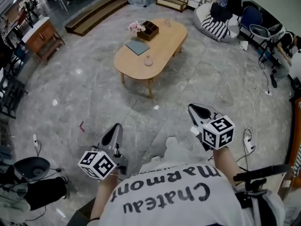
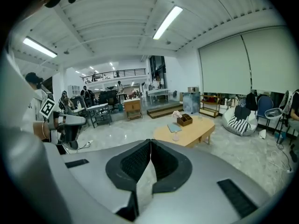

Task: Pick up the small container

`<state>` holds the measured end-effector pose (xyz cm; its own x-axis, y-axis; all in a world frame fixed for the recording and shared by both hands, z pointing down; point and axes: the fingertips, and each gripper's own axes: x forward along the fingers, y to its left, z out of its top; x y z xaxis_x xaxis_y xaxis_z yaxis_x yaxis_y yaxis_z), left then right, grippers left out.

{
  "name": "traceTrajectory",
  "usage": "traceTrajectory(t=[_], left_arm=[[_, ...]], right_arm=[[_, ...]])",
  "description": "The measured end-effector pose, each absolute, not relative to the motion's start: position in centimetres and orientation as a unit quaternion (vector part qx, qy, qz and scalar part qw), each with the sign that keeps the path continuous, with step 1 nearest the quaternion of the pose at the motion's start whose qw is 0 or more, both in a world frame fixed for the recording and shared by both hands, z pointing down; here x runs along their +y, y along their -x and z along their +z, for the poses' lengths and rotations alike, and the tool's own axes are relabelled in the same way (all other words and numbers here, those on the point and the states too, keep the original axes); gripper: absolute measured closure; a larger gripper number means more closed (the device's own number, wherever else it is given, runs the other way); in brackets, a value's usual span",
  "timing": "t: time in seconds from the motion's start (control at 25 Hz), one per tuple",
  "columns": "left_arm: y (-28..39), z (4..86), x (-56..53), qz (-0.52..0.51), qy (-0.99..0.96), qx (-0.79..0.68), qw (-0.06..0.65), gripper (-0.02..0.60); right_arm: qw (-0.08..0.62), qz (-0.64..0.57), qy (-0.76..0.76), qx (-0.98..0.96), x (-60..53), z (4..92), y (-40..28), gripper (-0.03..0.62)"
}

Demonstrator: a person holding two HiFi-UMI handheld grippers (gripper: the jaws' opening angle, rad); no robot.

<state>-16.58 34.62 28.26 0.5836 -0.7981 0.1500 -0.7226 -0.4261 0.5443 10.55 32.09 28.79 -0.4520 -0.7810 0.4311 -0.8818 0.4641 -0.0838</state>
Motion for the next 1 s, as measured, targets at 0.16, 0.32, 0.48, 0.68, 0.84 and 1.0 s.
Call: traceTrajectory(t=[0.16, 0.32, 0.48, 0.68, 0.84, 1.0], left_arm=[[16.0, 29.6, 32.8, -0.055, -0.842, -0.442, 0.304, 0.568], [16.6, 29.9, 29.8, -0.068, -0.832, -0.458, 0.304, 0.568], [18.1, 29.1, 26.4, -0.082, -0.820, -0.483, 0.296, 0.568], [17.3, 28.2, 20.2, -0.099, -0.812, -0.494, 0.294, 0.568], [16.1, 27.9, 15.0, -0.096, -0.810, -0.502, 0.287, 0.568], [15.4, 27.5, 10.3, -0.106, -0.799, -0.521, 0.280, 0.568]], right_arm=[[0.169, 0.170, -0.496, -0.834, 29.5, 29.9, -10.5, 0.582], [0.165, 0.175, -0.484, -0.841, 25.7, 30.7, -10.0, 0.582], [0.165, 0.177, -0.470, -0.849, 21.5, 30.9, -8.8, 0.582], [0.156, 0.179, -0.453, -0.859, 13.9, 30.7, -9.0, 0.582], [0.147, 0.185, -0.443, -0.865, 7.6, 30.4, -10.2, 0.582], [0.145, 0.191, -0.436, -0.868, 2.3, 30.7, -11.5, 0.580]])
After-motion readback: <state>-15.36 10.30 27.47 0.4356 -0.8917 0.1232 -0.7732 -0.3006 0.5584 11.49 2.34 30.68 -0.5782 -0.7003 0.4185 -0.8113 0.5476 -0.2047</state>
